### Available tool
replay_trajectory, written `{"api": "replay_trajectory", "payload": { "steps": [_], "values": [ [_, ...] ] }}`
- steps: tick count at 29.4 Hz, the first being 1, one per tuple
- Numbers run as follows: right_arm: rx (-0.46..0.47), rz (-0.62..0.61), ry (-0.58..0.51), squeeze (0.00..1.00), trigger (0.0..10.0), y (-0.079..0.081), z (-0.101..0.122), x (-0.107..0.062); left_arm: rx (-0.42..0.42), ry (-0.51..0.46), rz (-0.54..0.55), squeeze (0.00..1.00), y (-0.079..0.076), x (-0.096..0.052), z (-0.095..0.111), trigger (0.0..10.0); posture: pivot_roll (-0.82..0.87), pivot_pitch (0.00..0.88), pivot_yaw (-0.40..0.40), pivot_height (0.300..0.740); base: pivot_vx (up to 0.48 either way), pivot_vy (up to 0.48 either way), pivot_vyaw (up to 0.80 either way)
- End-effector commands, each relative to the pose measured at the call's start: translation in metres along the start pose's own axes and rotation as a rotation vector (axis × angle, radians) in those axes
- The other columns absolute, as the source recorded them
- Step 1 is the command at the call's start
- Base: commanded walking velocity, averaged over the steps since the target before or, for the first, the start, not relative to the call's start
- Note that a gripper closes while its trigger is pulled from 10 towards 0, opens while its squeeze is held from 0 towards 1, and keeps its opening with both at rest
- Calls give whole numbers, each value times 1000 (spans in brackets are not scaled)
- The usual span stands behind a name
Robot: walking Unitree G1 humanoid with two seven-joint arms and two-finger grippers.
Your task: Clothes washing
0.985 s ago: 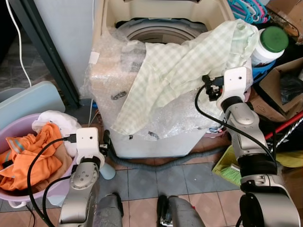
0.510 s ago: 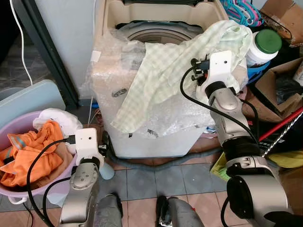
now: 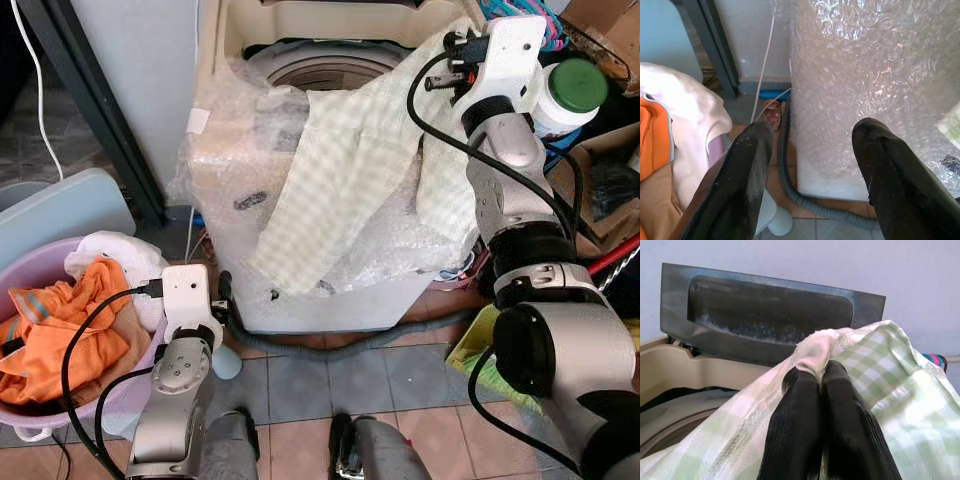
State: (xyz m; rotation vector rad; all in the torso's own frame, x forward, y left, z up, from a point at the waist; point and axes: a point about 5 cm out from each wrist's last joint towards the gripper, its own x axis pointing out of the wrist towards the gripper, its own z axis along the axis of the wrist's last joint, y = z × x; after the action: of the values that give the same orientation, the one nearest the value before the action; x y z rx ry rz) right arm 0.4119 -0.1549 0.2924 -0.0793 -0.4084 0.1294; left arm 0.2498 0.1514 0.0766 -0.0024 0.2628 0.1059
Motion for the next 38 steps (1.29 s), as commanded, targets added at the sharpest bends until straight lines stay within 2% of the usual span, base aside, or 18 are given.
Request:
{"api": "replay_trajectory", "payload": {
  "steps": [1,4,8,10,11,12,13,14,15,18,19,21,24,26,29,32,34,38],
  "values": [
    [3,8,-36,0,0,-1,13,7,3,6,12,0,1,-1,-3,10000,72,103,-78,740,0,0,0],
    [14,60,-95,0,0,8,38,21,0,-4,32,0,3,-1,-2,10000,85,99,-91,740,0,0,0],
    [56,161,-253,0,0,29,97,41,-3,-24,63,0,6,-1,0,10000,93,97,-100,740,0,0,0],
    [82,209,-267,0,392,37,107,43,-2,-26,65,0,6,-1,0,10000,101,98,-103,740,0,0,0],
    [65,214,-256,0,5176,38,106,44,-2,-26,65,0,6,-1,0,10000,101,98,-104,740,0,0,0],
    [25,243,-197,0,9059,43,97,44,-2,-27,66,0,6,-1,0,10000,102,98,-103,740,0,0,0],
    [-11,277,-132,0,10000,49,86,44,-2,-27,67,0,6,-1,0,10000,103,99,-102,740,0,0,0],
    [-64,304,-52,251,10000,53,71,42,-2,-27,68,0,6,-2,-1,10000,103,99,-102,740,0,0,0],
    [-202,357,119,1000,10000,55,35,33,-3,-27,69,0,6,-2,-1,10000,100,100,-98,740,0,0,0],
    [-308,400,297,1000,10000,40,-9,15,1,-22,59,0,5,-2,-1,10000,95,104,-88,740,0,0,0],
    [-308,400,297,1000,10000,40,-9,15,1,-22,59,0,5,-2,-1,10000,95,104,-88,740,0,0,0],
    [-294,379,374,1000,10000,15,-30,2,3,-12,47,0,5,-2,-3,10000,79,108,-73,740,0,0,0],
    [-259,350,352,1000,10000,1,-32,-3,8,-8,32,0,3,-1,-3,10000,75,107,-68,740,0,0,0],
    [-243,284,260,1000,10000,-20,-24,-7,20,-9,15,0,3,0,-3,10000,64,107,-57,740,0,0,0],
    [-174,262,190,1000,10000,-28,-21,-13,25,-9,9,0,3,2,-3,10000,50,106,-45,740,0,0,0],
    [-93,328,146,1000,10000,-23,-25,-23,30,-10,-2,0,1,3,-2,10000,47,103,-40,740,0,0,0],
    [-11,483,93,1000,10000,-1,-29,-41,33,-13,-10,0,0,4,-1,10000,47,101,-37,740,0,0,0],
    [10,492,56,1000,10000,17,-33,-53,33,-14,-10,0,1,4,-1,10000,49,98,-41,740,0,0,0]
  ]
}}
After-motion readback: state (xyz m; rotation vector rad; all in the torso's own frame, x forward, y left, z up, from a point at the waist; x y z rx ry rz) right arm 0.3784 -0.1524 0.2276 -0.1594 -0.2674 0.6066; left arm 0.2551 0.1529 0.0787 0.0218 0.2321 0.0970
